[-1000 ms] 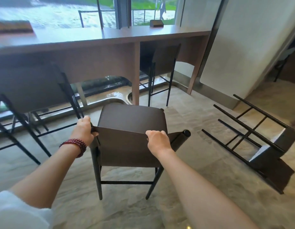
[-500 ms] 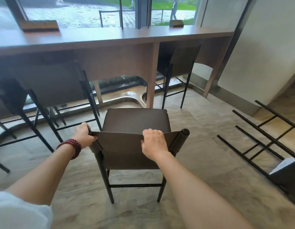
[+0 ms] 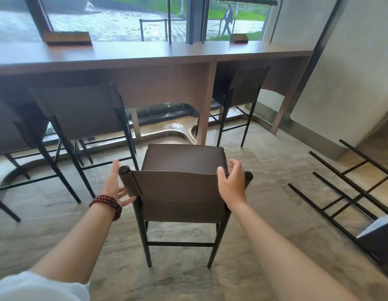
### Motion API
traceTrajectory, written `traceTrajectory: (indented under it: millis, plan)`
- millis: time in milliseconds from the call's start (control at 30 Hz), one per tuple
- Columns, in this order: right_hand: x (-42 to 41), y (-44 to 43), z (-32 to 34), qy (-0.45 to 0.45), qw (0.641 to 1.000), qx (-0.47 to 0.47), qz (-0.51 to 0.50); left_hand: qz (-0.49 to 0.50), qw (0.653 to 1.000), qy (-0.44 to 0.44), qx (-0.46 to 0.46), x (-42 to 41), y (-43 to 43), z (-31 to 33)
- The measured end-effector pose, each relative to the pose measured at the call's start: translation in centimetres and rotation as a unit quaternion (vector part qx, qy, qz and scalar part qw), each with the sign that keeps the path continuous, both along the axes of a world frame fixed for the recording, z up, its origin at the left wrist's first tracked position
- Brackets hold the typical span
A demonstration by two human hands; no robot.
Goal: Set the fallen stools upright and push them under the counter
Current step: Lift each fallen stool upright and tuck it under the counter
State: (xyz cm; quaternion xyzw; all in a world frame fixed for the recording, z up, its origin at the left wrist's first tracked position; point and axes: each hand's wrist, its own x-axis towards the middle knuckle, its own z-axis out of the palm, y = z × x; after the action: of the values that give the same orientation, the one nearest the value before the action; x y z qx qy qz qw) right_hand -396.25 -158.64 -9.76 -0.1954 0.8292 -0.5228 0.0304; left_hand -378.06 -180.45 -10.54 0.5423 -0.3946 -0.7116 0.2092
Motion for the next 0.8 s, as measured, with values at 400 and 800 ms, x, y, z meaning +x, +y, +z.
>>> traceTrajectory:
  millis: [400, 800]
  plan:
    - [1.5, -0.3, 0.5, -0.571, 0.785, -0.211, -0.113, 0.011, 0.978, 0.089, 0.187, -3.4, 6.2, 1.7]
    - [-4.6, -4.1, 0.8, -0.632, 0.73, -0.225, -0.132, 0.055, 0.978, 0.077, 0.185, -9.5, 3.2, 1.5]
